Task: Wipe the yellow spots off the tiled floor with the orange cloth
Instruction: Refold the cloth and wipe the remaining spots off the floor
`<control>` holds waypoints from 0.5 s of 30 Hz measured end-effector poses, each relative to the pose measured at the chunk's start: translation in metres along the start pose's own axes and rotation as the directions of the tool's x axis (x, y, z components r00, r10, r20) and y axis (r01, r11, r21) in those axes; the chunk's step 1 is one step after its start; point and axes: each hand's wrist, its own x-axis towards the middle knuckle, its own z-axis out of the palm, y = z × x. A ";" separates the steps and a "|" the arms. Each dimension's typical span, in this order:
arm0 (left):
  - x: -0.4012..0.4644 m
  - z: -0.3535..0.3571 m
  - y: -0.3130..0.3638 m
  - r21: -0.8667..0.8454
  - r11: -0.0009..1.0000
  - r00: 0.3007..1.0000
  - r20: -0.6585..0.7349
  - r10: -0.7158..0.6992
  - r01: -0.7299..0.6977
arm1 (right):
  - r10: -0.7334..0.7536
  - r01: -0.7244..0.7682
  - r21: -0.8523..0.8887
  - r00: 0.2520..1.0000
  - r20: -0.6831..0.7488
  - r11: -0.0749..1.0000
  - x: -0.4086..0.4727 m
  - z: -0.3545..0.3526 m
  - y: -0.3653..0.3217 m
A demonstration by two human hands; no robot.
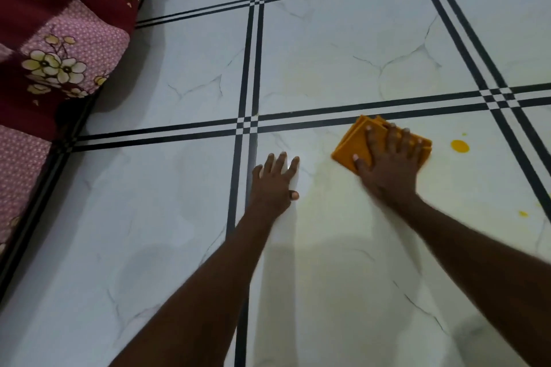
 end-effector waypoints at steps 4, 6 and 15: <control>-0.017 0.000 -0.006 -0.075 0.989 0.991 0.029 -0.129 0.130 | -0.337 0.337 0.008 0.940 0.055 0.942 -0.105 0.010 -0.051; -0.021 0.005 -0.017 -0.125 0.980 0.986 0.083 -0.144 0.154 | -0.457 0.460 0.021 0.876 0.152 0.888 -0.120 0.009 -0.041; -0.011 -0.017 -0.035 -0.236 0.958 0.973 0.201 -0.115 0.163 | -0.296 0.296 0.016 0.954 0.050 0.955 -0.066 0.024 -0.086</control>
